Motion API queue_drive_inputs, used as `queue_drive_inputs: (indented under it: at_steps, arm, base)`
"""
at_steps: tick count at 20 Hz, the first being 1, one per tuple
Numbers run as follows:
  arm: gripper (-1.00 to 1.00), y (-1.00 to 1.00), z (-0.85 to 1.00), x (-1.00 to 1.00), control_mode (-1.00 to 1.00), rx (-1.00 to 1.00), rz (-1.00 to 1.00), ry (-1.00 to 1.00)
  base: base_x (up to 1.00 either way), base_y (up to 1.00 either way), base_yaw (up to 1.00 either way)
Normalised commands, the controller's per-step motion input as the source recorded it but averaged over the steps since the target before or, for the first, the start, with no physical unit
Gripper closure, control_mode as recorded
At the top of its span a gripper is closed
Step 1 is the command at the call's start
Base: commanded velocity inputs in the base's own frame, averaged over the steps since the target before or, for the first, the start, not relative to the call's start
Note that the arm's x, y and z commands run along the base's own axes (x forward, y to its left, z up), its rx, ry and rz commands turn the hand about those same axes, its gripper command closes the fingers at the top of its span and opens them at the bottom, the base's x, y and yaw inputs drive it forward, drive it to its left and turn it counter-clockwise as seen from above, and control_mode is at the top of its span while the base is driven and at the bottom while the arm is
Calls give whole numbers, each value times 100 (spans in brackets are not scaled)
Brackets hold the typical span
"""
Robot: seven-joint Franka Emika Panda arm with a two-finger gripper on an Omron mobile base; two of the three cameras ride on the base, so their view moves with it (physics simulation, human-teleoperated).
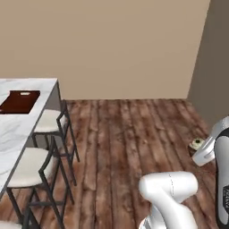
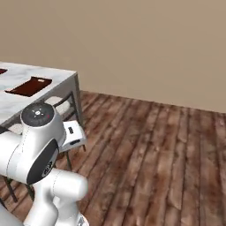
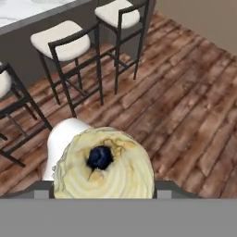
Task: Take the donut and cupcake from the fridge and place them on the empty tray on the dining counter.
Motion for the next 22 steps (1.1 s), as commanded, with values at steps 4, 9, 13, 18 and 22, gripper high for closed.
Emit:
queue_drive_inputs:
  at_steps: [4,9,13,18,22]
  arm:
    - [100,0,0,0,100,0,0,0]
    - [100,0,0,0,100,0,0,0]
    - [100,0,0,0,100,0,0,0]
    - [100,0,0,0,100,0,0,0]
    - [100,0,0,0,100,0,0,0]
  base:
    - [100,-4,71]
    - [100,-8,71]
    - [100,-51,55]
    - [100,-82,44]
    - [100,-66,41]
